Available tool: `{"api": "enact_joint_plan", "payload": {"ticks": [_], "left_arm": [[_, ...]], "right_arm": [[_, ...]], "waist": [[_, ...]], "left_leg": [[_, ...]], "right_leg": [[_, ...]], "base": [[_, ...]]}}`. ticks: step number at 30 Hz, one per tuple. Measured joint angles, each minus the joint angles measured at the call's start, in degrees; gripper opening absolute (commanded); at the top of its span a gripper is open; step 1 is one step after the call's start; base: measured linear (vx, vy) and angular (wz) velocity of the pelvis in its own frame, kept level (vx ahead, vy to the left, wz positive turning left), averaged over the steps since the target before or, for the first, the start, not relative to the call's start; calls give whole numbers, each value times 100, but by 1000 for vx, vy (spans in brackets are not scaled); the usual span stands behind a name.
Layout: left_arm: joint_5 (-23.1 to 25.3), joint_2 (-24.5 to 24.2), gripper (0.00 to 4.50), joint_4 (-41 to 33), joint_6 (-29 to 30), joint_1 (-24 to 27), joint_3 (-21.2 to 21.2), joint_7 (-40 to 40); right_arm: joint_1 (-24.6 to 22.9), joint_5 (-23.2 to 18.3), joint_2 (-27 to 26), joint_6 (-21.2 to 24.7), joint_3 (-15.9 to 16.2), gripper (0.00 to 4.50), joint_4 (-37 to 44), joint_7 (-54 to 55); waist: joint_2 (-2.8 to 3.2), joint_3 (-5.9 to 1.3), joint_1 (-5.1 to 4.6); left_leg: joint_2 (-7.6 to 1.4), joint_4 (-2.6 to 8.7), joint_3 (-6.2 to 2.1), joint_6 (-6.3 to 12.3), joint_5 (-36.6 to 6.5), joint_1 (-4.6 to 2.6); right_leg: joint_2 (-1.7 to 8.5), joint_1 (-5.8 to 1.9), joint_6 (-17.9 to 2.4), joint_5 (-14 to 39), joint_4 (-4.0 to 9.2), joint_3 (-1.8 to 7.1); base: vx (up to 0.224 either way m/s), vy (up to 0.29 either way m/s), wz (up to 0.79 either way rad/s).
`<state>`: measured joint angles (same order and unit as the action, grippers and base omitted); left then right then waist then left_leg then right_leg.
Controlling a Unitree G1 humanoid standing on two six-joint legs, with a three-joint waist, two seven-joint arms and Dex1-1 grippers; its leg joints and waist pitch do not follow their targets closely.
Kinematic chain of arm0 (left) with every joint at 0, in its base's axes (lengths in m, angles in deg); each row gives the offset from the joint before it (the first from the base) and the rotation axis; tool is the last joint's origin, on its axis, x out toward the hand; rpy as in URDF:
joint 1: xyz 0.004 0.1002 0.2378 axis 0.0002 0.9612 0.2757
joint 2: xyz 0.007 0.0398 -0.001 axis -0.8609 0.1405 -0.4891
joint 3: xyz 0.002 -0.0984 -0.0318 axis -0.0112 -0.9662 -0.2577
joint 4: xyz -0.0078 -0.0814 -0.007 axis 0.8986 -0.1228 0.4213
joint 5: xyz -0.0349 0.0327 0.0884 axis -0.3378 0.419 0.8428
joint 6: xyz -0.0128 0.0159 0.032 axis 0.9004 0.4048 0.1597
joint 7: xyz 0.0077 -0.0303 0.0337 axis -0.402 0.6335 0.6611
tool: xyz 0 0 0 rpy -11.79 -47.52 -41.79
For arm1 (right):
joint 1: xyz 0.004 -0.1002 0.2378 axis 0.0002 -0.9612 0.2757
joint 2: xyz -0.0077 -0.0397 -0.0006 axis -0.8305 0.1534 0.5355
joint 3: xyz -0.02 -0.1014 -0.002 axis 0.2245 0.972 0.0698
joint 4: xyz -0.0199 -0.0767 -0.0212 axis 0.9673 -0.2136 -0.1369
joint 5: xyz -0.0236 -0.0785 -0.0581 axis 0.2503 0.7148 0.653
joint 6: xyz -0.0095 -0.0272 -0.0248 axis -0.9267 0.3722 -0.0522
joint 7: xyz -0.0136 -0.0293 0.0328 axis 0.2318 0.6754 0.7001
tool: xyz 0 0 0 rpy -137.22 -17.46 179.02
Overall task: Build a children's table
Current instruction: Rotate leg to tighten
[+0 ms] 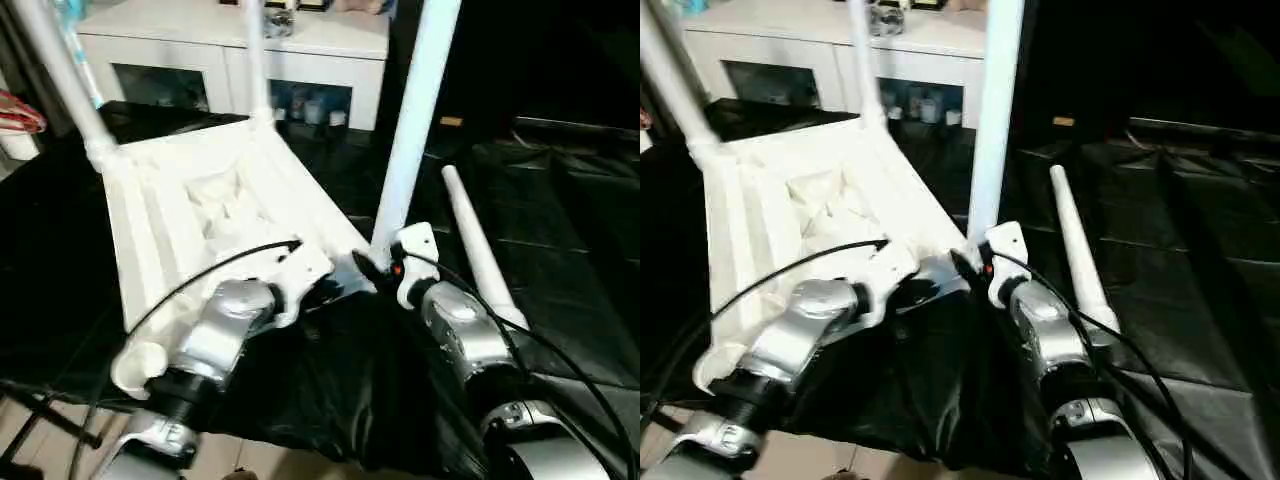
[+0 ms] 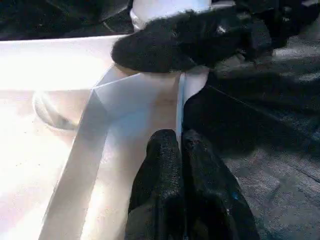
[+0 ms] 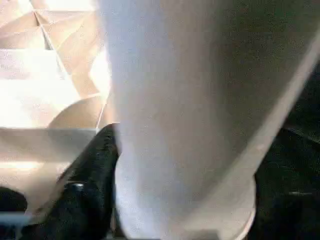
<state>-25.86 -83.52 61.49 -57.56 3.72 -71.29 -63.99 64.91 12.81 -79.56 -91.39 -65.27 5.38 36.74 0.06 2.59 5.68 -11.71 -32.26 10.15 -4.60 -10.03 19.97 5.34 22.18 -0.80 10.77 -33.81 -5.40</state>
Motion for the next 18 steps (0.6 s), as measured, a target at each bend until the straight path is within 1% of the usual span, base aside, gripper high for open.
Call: {"api": "enact_joint_plan", "payload": {"ticks": [2, 4, 5, 9, 10, 12, 15, 16, 18], "left_arm": [[8, 0, 0, 9, 0, -5, -4, 52], [3, -24, 0, 6, -18, -5, -19, -3], [3, -43, 0, 7, -49, -5, -20, -44], [-78, -168, 0, 7, -122, -5, -17, -294], [-138, -310, 0, -5, -174, -6, -5, -522], [-243, -545, 0, 3, -332, -8, 6, -908], [-332, -697, 0, 6, -461, -8, 19, -1274], [-405, -811, 0, 8, -561, -8, 46, -1538], [-483, -939, 0, 11, -652, -8, 61, -1825]], "right_arm": [[-4, 0, -6, -26, 1, 382, -10, -5], [-13, 2, 1, -99, 9, 391, -14, -152], [-18, 3, 15, -139, 16, 408, -20, -218], [-37, -6, 177, -206, 56, 408, -10, -708], [-83, -20, 332, -259, 156, 408, 38, -1101], [-183, -86, 506, -319, 246, 408, 168, -1651], [-197, -169, 619, -326, 268, 408, 226, -2105], [-220, -241, 763, -321, 342, 408, 302, -2497], [-247, -257, 920, -319, 477, 408, 430, -2907]], "waist": [[0, 1, -30], [0, 0, -40], [0, 1, -40], [0, 1, -39], [1, 0, -36], [1, 0, -32], [1, 1, -2], [1, 1, 23], [1, 1, 65]], "left_leg": [[-1, 3, 0, 0, 0, 5], [-1, 9, 0, 0, 0, 3], [-1, 11, 0, 0, 0, 4], [-2, 28, 0, -1, 0, 3], [-4, 38, -1, -1, 0, 2], [-7, 46, -5, -1, 0, 2], [-12, 44, -8, -1, 0, 8], [-13, 43, -8, -1, 1, 8], [-14, 36, -7, 0, 2, 12]], "right_leg": [[0, 1, 1, -1, 0, -1], [-1, 1, 2, -2, -5, -1], [-1, 2, 3, -2, -9, -1], [-3, 6, 5, -4, -26, -3], [-5, 8, 5, -5, -28, -5], [-10, 11, 6, -6, -33, -8], [-14, 13, -16, -20, -43, -10], [-14, 15, -19, -21, -42, -10], [-14, 23, -12, -16, -40, -9]], "base": [[0, 0, 0], [0, 0, 0], [0, 0, 0], [0, 0, 0], [0, 0, 0], [0, 0, 0], [0, 0, 0], [0, 0, 0], [26, 6, 0]]}}
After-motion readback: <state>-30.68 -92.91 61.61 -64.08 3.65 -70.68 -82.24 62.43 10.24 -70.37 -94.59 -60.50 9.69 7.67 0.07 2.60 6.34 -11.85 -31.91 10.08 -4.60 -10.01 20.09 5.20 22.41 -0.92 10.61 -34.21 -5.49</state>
